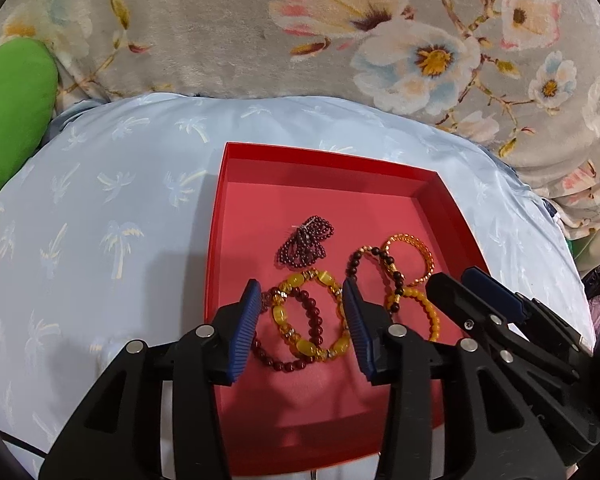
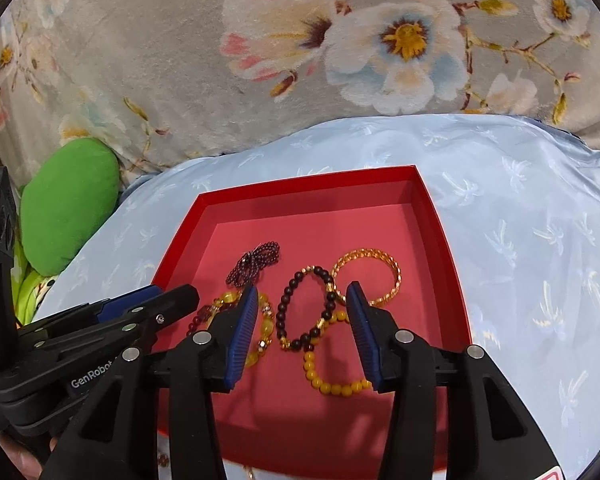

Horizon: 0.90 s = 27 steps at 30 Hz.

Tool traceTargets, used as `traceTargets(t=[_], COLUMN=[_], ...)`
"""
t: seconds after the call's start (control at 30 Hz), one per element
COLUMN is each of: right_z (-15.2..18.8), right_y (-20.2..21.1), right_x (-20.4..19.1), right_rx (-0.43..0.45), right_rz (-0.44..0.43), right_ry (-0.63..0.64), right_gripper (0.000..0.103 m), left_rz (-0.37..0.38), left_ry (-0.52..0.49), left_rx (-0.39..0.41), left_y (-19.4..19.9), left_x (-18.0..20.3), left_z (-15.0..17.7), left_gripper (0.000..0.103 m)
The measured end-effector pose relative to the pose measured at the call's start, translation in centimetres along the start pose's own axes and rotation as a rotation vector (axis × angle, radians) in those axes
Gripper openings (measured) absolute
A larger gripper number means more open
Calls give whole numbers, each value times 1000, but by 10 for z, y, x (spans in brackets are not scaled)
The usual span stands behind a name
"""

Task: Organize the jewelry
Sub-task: 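Open both grippers to drop the two bracelets into the red box, then withdraw both grippers from the box toward the rose-gold bangle and ring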

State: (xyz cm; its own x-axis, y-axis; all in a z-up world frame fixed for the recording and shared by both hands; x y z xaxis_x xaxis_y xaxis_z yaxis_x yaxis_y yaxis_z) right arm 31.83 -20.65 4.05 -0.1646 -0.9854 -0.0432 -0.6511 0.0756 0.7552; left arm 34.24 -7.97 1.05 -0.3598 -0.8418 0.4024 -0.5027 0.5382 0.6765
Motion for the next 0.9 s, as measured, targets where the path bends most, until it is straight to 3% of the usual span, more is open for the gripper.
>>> traceTargets(t=[0.57,0.9], right_z=[54,99], right_y=[71,103], right_x=[6,6], right_rx=[-1,-22], right_rz=[5,10], right_ry=[-5,4], right_gripper=[46,46], left_rz=[25,22], left_ry=[-6,-6], left_rx=[-2,-27], left_y=[52,79], left_x=[30,39], left_z=[56,107], left_gripper=[42,42])
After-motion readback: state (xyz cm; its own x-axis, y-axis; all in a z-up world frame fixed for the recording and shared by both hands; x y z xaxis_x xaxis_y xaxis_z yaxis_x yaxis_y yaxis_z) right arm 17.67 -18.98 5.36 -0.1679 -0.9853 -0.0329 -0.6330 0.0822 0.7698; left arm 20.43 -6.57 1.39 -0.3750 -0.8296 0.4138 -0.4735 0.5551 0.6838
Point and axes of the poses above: each gripper's, at about its wrist camera, not at the fingertips, and y roughly against the way its jaws point, x to its right, z to its underside, the point moved 8 cm from there along -y, roughly the way its jaws point, and after that the axes turned 15 degrees about z, right-handed, at the moved point
